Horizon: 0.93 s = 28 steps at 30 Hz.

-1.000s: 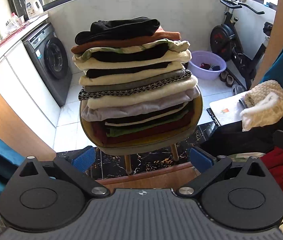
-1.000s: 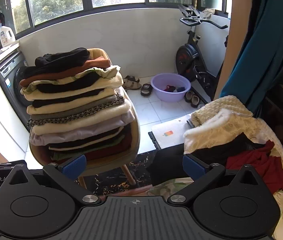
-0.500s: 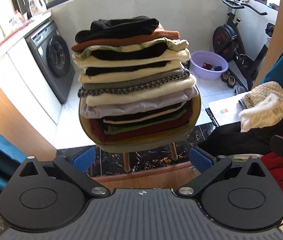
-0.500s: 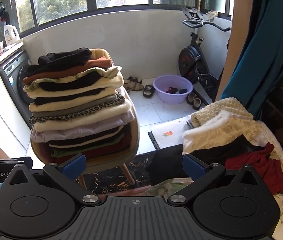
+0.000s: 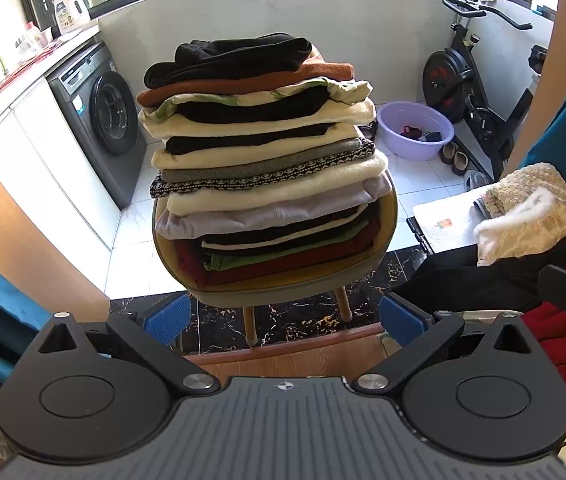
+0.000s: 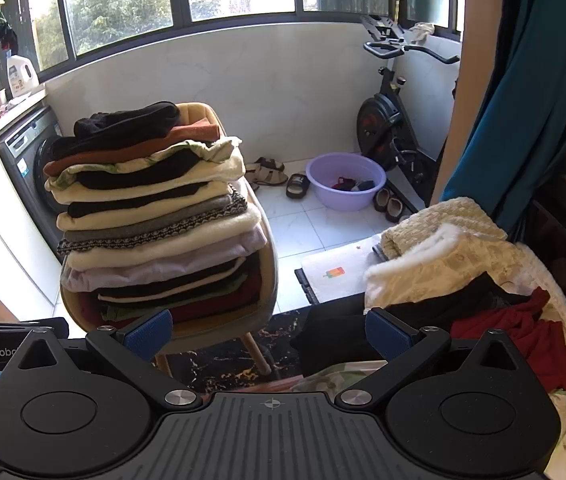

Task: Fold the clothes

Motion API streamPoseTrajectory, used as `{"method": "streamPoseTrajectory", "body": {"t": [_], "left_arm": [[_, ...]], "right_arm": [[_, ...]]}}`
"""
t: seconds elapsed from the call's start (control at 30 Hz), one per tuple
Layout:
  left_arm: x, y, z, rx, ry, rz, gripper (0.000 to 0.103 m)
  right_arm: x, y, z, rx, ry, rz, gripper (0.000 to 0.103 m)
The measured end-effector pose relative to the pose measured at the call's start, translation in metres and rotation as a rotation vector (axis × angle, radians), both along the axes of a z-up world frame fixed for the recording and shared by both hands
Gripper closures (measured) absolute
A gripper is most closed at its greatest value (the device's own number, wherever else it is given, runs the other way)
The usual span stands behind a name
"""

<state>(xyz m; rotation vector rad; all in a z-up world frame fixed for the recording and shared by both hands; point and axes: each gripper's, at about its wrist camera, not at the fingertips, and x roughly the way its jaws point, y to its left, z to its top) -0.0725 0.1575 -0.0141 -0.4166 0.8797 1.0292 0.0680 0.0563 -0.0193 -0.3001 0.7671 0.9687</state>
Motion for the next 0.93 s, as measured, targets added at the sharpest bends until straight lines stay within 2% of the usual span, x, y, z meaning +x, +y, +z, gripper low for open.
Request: {"method": "streamPoseTrajectory", "body": {"t": [0.57,0.93], "left_arm": [[-0.0023,0.001,0.0004,-0.028,-0.041,0.003,0.0],[-0.0025,-0.0041,0.0048,-0.004,-0.068,-0.028,0.0]], "right_arm": [[0.0113,-0.0016,0.0001,0.006,0.017,-0.04,0.001],[0.0082,-0.0023,-0.002,0.006,0.033,-0.043,0.001]]}}
